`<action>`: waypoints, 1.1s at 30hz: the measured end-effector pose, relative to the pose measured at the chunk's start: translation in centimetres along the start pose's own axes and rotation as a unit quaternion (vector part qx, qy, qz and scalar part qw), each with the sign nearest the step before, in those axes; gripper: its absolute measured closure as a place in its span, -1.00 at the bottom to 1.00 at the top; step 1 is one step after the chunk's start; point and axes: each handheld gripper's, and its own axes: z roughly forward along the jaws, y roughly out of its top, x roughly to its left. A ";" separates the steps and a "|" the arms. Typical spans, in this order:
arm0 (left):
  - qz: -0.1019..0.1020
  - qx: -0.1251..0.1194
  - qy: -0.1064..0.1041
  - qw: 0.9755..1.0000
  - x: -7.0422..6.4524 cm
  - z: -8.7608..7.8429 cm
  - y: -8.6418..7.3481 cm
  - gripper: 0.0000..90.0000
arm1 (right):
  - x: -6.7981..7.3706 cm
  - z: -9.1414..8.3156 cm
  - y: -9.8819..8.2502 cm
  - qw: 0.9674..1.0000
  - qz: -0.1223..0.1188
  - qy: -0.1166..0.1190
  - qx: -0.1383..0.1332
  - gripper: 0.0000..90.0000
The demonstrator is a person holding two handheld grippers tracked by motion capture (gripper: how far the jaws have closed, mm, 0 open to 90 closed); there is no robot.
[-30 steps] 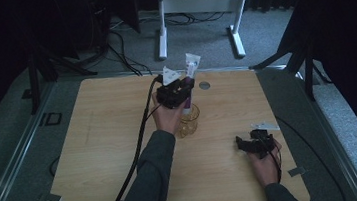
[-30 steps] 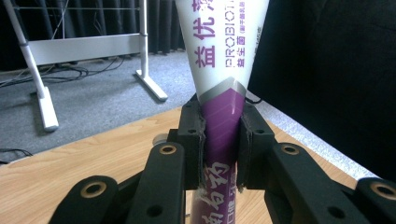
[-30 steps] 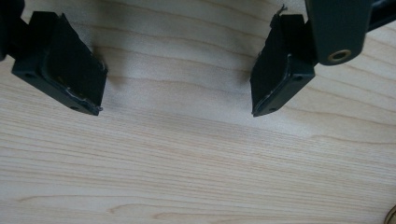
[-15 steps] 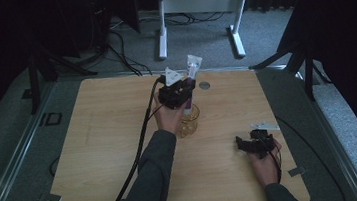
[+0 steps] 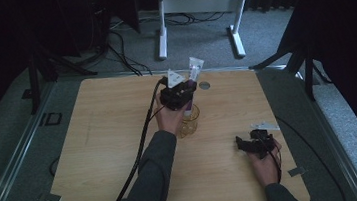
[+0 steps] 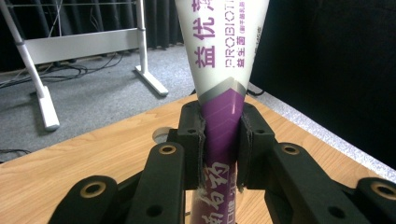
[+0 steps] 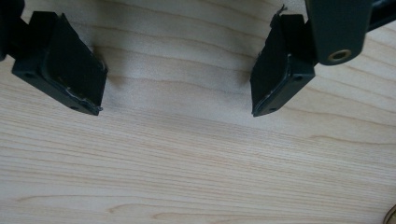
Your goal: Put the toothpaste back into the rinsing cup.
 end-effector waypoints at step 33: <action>-0.009 0.032 0.000 0.999 0.4 1.3 -2.0 0.64 | 0.0 0.0 0.0 1.000 0.000 0.000 0.000 -0.59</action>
